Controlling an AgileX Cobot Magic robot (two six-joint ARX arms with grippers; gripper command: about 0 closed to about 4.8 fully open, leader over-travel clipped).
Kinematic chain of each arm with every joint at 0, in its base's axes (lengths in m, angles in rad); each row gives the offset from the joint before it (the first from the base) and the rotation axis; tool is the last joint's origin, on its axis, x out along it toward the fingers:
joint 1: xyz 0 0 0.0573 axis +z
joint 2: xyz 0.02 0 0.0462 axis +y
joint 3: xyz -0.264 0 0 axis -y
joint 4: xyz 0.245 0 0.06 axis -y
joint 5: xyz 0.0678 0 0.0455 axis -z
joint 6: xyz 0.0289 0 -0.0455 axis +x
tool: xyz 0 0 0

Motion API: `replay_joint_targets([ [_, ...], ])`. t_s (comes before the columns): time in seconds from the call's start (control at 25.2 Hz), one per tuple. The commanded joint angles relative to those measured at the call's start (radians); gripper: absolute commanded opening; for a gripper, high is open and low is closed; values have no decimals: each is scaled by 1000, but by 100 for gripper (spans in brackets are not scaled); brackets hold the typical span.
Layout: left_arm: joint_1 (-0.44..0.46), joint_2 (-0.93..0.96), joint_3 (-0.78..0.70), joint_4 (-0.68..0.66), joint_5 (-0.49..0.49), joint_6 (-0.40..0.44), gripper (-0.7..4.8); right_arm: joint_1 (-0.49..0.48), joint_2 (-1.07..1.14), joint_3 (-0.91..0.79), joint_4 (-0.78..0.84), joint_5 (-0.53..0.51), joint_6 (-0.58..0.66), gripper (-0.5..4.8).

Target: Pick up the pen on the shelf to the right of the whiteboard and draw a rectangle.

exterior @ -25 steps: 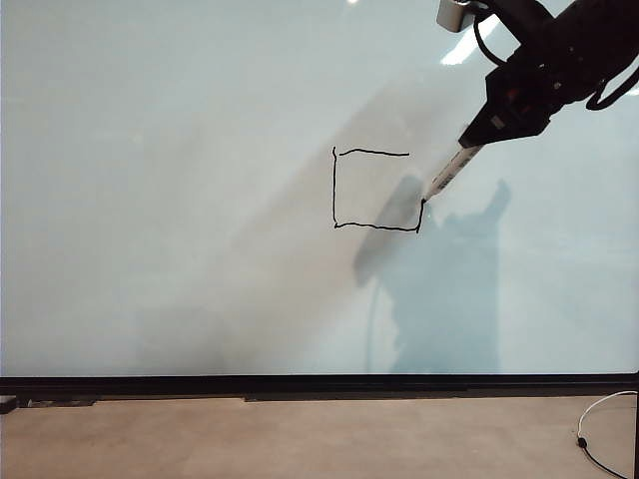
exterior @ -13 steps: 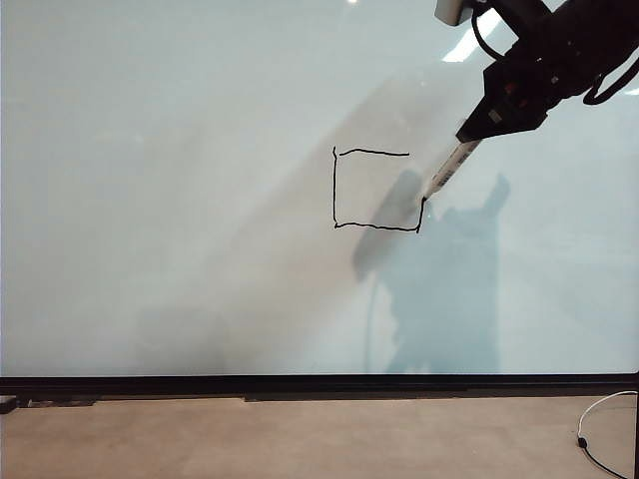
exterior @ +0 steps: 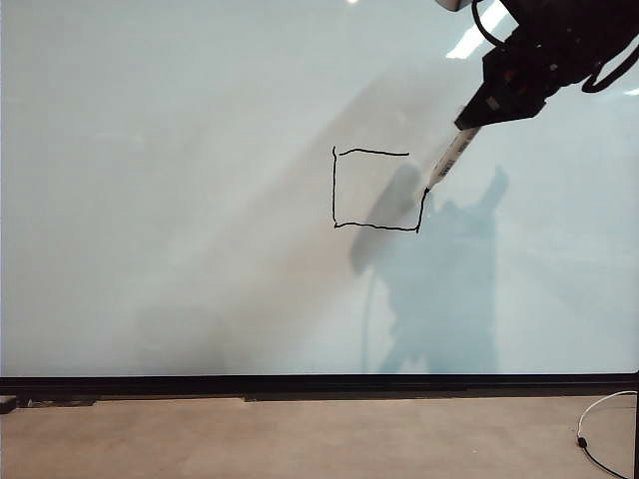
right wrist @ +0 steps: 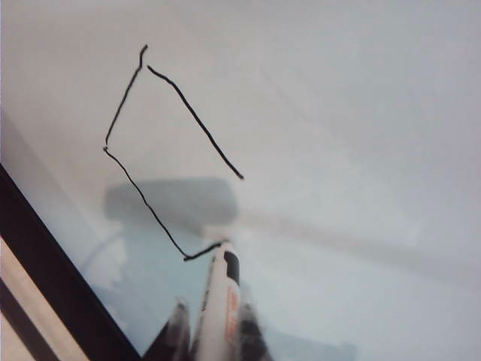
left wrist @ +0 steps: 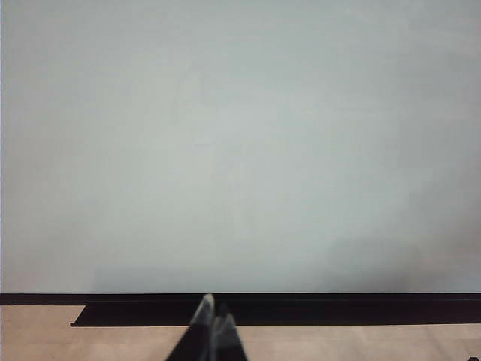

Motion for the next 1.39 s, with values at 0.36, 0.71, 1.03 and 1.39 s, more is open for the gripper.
replay_joint_targets([
  [0.36, 0, 0, 3, 6, 4, 5, -4, 21, -8, 15, 106, 22, -7, -5],
  [0.71, 0, 0, 3, 7, 4, 5, -4, 21, -21, 16, 112, 26, -8, -5],
  [1.03, 0, 0, 3, 7, 4, 5, -4, 21, -25, 37, 103, 25, -13, -5],
  [1.39, 0, 0, 3, 6, 4, 5, -5, 23, -39, 40, 97, 21, -16, -5],
])
